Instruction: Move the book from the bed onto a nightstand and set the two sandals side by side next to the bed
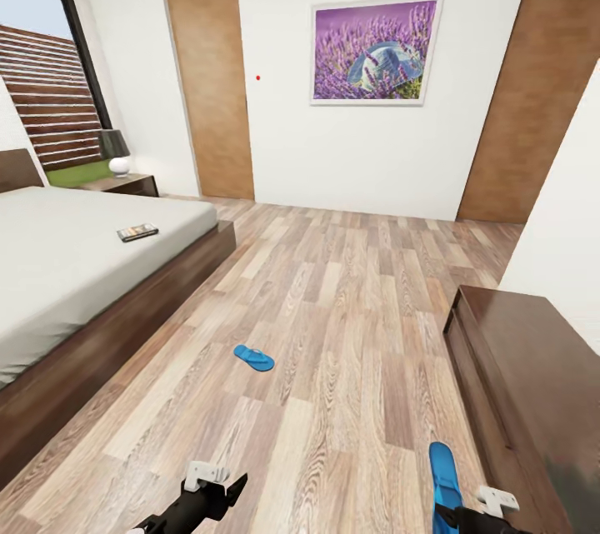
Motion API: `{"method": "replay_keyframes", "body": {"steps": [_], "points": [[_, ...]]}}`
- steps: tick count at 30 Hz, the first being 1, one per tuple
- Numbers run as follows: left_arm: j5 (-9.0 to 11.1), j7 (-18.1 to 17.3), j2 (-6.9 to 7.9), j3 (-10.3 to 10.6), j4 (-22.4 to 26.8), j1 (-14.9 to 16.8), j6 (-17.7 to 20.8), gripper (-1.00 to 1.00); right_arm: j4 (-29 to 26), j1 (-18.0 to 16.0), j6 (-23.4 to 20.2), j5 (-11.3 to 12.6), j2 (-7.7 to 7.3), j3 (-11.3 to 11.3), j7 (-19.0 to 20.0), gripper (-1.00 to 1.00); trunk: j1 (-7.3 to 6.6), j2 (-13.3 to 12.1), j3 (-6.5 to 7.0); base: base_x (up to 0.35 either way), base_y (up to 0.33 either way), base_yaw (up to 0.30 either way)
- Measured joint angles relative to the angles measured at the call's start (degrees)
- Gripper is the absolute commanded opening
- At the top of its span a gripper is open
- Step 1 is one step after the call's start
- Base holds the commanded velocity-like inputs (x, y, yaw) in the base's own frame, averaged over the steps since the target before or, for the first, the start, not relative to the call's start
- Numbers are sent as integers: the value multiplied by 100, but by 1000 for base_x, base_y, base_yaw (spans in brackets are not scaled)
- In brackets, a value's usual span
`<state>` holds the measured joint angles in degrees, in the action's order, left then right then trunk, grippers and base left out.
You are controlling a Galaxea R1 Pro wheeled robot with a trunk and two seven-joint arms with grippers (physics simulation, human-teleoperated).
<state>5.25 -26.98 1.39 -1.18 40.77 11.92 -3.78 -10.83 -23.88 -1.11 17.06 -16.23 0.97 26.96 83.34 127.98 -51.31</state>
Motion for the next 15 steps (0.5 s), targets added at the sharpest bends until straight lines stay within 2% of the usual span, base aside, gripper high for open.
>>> {"method": "replay_keyframes", "body": {"steps": [4,9,15], "points": [[0,3,-3,2,-2,0,3,100,0,0,0,0,-1,2,2,-100,0,0,0,0,0,-22],[-1,7,-5,3,-4,1,1,100,-1,1,0,-3,-2,-2,3,-100,0,0,-4,0,0,-128],[0,8,-7,2,-3,0,1,100,0,0,0,-9,-1,-2,4,-100,0,0,-8,0,0,-51]]}}
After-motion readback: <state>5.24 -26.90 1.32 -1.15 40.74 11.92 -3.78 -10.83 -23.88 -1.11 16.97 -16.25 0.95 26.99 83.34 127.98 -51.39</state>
